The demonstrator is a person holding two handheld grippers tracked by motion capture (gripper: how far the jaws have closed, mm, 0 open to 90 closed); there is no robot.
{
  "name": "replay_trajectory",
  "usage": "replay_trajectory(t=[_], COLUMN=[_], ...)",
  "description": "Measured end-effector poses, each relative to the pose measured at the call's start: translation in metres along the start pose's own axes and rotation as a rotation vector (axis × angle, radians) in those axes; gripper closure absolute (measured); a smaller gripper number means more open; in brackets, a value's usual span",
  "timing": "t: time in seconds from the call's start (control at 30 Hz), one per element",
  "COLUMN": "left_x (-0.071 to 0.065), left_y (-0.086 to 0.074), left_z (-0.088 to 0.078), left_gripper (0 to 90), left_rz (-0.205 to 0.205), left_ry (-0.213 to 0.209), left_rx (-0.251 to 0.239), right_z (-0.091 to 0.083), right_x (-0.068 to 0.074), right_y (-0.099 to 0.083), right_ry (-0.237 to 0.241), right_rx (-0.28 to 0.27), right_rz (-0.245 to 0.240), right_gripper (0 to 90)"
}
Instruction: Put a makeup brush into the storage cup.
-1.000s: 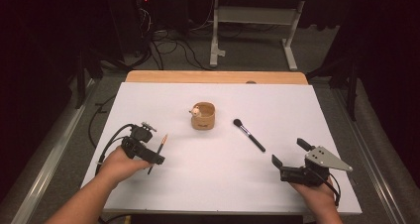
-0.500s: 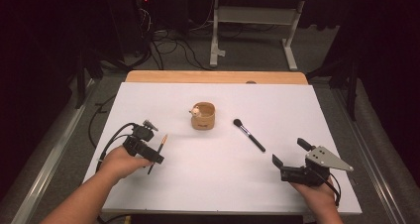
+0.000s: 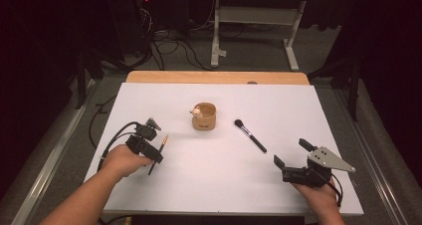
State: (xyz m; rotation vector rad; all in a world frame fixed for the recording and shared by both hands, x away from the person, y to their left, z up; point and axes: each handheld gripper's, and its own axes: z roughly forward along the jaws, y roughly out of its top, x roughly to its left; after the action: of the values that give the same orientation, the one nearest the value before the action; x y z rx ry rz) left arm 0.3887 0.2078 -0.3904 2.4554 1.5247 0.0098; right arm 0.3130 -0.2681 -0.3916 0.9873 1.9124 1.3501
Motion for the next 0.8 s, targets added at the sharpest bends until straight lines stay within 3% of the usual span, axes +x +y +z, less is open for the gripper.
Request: replay_trajectory(t=[0.37,0.8], left_x=[-0.0044,-0.0077], left_y=[0.0051,0.0064], left_z=[0.0035,0.0097], left_gripper=[64.7,70.8], left_rz=[0.008,0.017], left_ry=[0.013,0.038], left_rx=[0.047,0.084], right_z=[0.0001,-0.0007], right_x=[0.0003,-0.0003], right_y=[0.0003,0.0008], right_ry=[-0.001,-0.001], right_rx=[0.0,-0.004], right_rz=[-0.001,-0.005], right_gripper=[0.9,0.9])
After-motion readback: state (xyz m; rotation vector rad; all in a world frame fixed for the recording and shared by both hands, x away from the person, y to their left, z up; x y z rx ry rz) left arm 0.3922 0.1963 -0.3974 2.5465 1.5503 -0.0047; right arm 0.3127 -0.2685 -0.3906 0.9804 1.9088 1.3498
